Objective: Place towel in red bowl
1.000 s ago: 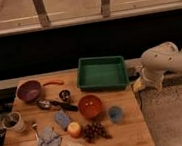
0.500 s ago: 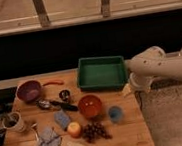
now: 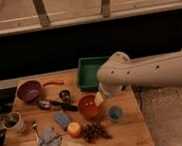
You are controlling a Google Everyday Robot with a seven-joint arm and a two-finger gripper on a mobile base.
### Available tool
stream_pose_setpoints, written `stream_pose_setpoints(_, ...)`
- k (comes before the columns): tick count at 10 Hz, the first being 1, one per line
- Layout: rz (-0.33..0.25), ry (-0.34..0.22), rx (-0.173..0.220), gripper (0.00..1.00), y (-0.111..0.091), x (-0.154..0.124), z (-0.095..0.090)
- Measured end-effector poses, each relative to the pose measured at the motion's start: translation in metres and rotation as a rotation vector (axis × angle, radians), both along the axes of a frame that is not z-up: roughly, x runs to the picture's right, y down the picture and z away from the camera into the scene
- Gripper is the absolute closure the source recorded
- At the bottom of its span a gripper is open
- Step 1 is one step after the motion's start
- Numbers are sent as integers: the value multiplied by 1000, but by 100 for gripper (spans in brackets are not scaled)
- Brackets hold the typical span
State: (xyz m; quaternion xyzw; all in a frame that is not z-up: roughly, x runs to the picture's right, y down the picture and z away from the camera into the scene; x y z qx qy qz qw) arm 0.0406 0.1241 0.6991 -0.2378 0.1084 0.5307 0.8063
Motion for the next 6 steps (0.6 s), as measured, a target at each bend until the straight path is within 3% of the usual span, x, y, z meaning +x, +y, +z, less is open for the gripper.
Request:
stream_pose_setpoints(1, -31, -47, -1, 31, 6, -28, -10)
stream_pose_setpoints(2, -45, -61, 1, 31, 8, -35, -14)
stream_pose_setpoints(6, -45, -60, 2, 31, 8, -33, -14)
